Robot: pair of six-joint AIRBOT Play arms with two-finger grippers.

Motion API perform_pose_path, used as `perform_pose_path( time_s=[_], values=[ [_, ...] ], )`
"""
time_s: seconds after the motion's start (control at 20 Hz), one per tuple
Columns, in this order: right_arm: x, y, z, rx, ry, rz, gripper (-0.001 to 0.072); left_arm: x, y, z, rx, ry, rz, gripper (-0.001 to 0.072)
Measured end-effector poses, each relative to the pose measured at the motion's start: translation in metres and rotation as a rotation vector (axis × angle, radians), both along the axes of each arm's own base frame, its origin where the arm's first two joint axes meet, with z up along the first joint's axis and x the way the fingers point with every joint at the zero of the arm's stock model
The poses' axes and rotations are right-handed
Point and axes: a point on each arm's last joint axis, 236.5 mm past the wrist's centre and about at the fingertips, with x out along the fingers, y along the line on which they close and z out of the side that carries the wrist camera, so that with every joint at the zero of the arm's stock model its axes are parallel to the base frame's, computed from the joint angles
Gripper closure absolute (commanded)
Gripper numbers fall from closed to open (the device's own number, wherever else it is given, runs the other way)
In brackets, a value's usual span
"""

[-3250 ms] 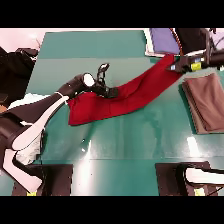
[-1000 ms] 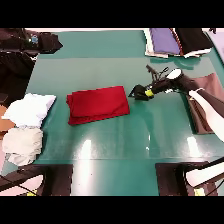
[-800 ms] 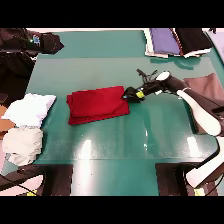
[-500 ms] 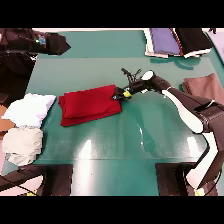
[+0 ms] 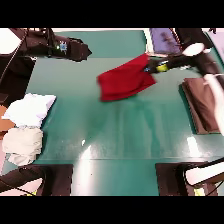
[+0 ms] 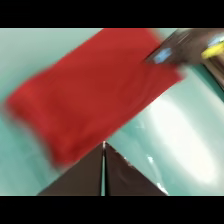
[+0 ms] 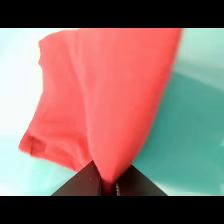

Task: Fold the shirts.

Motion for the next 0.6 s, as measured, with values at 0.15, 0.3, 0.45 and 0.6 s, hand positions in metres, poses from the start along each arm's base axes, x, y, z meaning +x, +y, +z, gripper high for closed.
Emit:
perform_pose_path(
  time_s=[0.15, 0.3, 0.45, 0.6],
  values=[
    [0.002, -0.117, 0.032, -0.064, -0.062, -0.216, 0.0695, -0.001, -0.004, 0.003, -0.009, -0.010, -0.005, 0.0677],
    [-0.012, -0.214, 0.047, -0.097, -0.089, -0.411, 0.0695, 0.000, -0.005, 0.005, -0.017, -0.015, -0.002, 0.0676],
    [-0.026, -0.278, 0.062, -0.078, -0.126, -0.559, 0.0696, 0.000, -0.006, 0.006, -0.026, -0.016, -0.001, 0.0677],
    [-0.028, -0.310, 0.089, -0.064, -0.201, -0.638, 0.0696, 0.000, -0.007, 0.007, -0.031, -0.015, 0.000, 0.0677]
  ],
)
